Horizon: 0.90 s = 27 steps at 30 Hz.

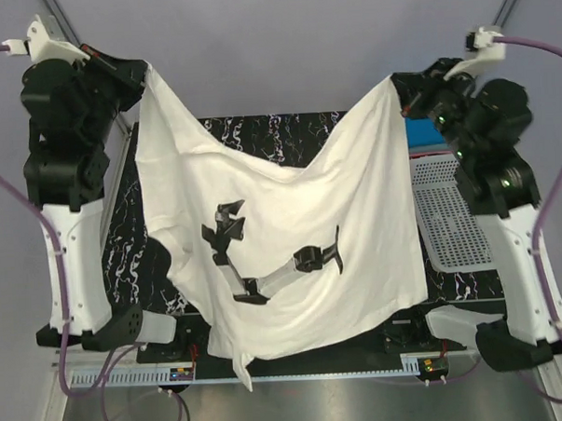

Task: Fold and stack the t-shirts
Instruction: Flatten the tshirt out

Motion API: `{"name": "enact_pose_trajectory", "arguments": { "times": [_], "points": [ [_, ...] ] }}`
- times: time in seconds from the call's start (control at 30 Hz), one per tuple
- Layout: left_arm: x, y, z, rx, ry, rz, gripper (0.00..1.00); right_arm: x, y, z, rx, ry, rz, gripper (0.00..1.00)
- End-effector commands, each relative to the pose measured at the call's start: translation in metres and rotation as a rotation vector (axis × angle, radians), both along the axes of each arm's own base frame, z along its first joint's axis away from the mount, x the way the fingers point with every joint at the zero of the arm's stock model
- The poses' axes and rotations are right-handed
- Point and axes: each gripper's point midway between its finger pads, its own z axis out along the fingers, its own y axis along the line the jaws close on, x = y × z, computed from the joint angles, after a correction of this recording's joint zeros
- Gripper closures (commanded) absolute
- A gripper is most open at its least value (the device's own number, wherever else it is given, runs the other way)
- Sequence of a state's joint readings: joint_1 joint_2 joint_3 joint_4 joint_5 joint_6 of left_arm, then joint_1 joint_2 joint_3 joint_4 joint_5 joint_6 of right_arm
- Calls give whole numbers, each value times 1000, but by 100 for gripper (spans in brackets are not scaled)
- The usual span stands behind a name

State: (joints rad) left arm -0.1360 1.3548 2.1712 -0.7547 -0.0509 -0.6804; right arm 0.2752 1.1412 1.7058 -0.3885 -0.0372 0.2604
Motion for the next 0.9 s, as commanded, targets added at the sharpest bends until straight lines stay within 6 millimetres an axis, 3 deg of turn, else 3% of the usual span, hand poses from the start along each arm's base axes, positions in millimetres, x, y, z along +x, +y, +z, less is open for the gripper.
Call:
{"name": "enact_pose_trajectory", "arguments": {
  "times": [0.0, 0.03, 0.07, 0.1, 0.17, 0.23, 0.33, 0.4, 0.43, 0.47, 0.5, 0.53, 0.57, 0.6, 0.63, 0.67, 0.73, 0.77, 0.87],
  "points": [
    [16, 39, 39, 9, -120, 152, 100, 29, 9, 23, -30, -91, 0, 100],
    [22, 43, 42, 1, -126, 161, 100, 32, 9, 33, -35, -105, -3, 100],
    [29, 50, 44, -19, -130, 161, 100, 49, 14, 23, -53, -76, -2, 100],
    [39, 54, 47, -30, -142, 156, 100, 50, 15, 32, -61, -88, 2, 100],
    [47, 60, 48, -52, -151, 128, 100, 61, 20, 29, -71, -76, 12, 100],
    [46, 64, 53, -48, -171, 129, 100, 57, 22, 37, -77, -95, 29, 100],
    [28, 68, 63, -18, -205, 135, 100, 40, 19, 45, -81, -100, 36, 100],
    [3, 63, 76, -6, -256, 120, 100, 31, 15, 41, -85, -87, 33, 100],
    [-7, 59, 80, -4, -276, 107, 100, 14, 10, 48, -75, -107, 32, 100],
    [-35, 54, 93, -5, -324, 93, 100, 5, 11, 49, -74, -112, 45, 100],
    [-40, 52, 89, -5, -326, 85, 100, 0, 11, 41, -70, -89, 56, 100],
    [-51, 49, 91, -6, -337, 79, 100, -23, 6, 50, -57, -119, 64, 100],
    [-81, 46, 100, -1, -383, 80, 100, -33, 5, 50, -53, -123, 75, 100],
    [-88, 45, 97, -1, -382, 82, 100, -42, 3, 45, -45, -107, 79, 100],
    [-101, 44, 99, 8, -402, 83, 100, -67, -4, 54, -34, -141, 76, 100],
    [-127, 41, 106, 15, -442, 85, 100, -78, -7, 56, -25, -148, 78, 100],
    [-151, 40, 107, 12, -464, 97, 100, -117, -17, 63, -13, -181, 84, 100],
    [-174, 39, 109, 0, -493, 103, 100, -130, -20, 66, -6, -193, 86, 100],
    [-211, 31, 113, -35, -550, 76, 100, -170, -33, 74, 13, -222, 79, 100]
  ]
}}
